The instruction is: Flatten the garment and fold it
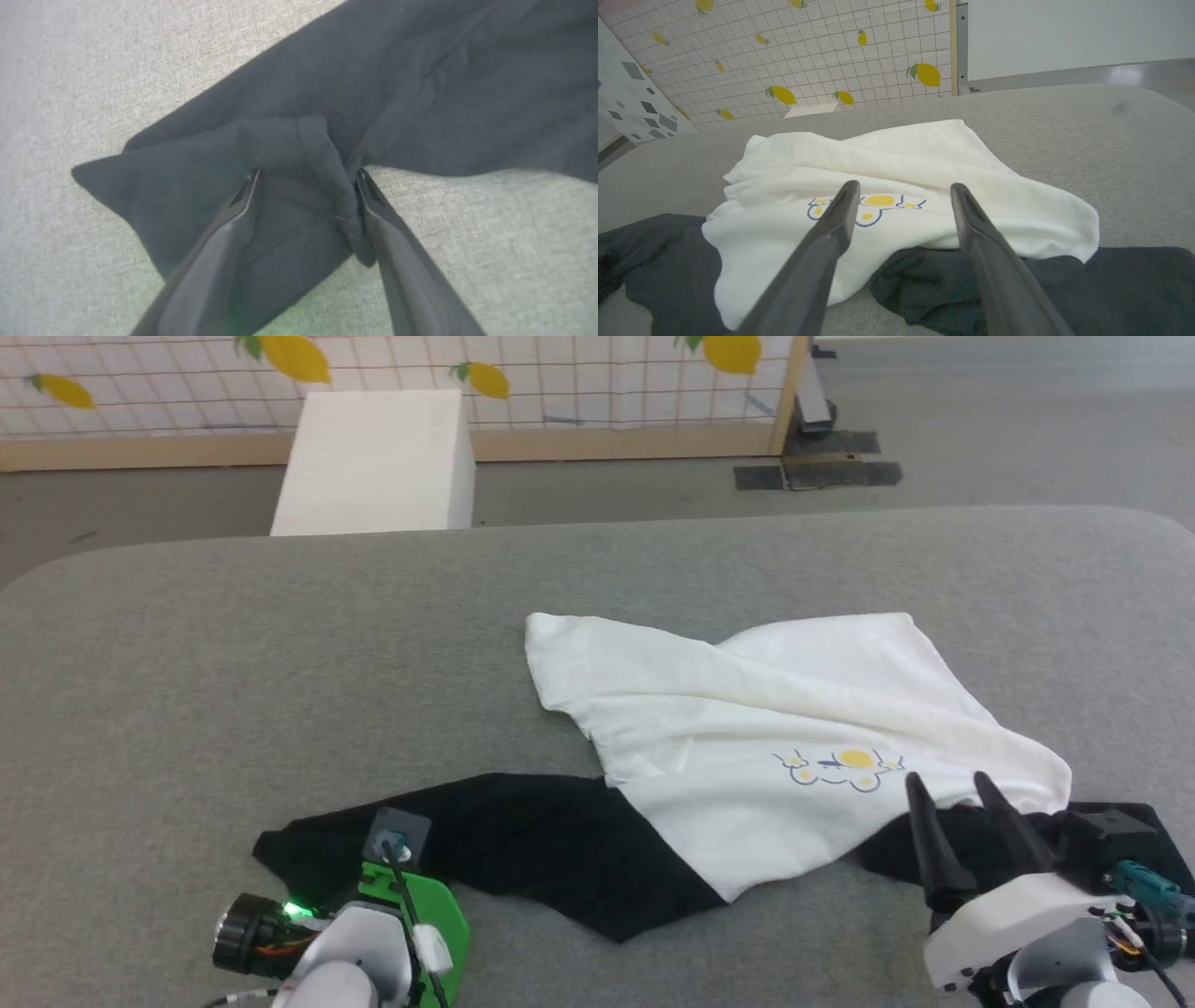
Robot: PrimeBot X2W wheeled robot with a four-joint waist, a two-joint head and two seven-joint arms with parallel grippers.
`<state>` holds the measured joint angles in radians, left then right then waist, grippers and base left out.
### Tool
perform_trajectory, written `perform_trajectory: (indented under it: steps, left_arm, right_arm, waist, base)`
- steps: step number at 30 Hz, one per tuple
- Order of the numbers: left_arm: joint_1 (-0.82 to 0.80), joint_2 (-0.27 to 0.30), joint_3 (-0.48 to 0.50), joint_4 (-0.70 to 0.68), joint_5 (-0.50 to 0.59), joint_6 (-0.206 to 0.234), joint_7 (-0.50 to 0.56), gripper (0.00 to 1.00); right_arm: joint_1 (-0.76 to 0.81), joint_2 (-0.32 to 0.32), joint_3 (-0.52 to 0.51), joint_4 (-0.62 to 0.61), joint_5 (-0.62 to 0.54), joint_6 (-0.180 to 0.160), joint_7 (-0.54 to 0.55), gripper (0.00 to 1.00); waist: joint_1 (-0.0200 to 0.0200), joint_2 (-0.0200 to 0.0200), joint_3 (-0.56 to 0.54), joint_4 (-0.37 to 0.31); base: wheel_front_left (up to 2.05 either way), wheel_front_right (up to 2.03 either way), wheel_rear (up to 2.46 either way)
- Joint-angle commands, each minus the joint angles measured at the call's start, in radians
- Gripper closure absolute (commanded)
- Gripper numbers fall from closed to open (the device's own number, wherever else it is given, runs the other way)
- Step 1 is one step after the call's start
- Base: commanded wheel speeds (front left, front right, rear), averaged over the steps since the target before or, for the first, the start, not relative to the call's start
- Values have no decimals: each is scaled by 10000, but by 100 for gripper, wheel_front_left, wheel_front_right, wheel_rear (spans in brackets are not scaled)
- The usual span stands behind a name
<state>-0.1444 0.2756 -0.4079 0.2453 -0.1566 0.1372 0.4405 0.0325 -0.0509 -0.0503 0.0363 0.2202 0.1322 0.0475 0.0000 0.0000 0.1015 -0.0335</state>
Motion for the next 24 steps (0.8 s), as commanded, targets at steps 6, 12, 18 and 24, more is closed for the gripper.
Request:
perform_trajectory:
  steps: [6,12,18,24]
  left_arm:
    - [-432,530,432,382,-316,-114,427,100]
    - [-1302,1448,1663,27,-574,255,19,100]
    - [-2202,2384,2924,382,-938,659,159,100]
    - [-2659,2391,3698,1120,-1405,1008,-536,0]
  right_arm:
    - [-312,6,352,-18,248,-15,-170,0]
    - [-479,6,433,8,336,-15,-298,0]
    - [-832,6,633,37,488,-15,-433,0]
    - [-1133,6,733,250,513,-15,-531,0]
  waist:
    - [0,0,600,-774]
    - [0,0,1068,-1057]
    - [0,0,1717,-1318]
    - [0,0,2101,-1421]
  base:
    - [0,0,0]
    - [0,0,0]
    - [0,0,0]
    - [0,0,0]
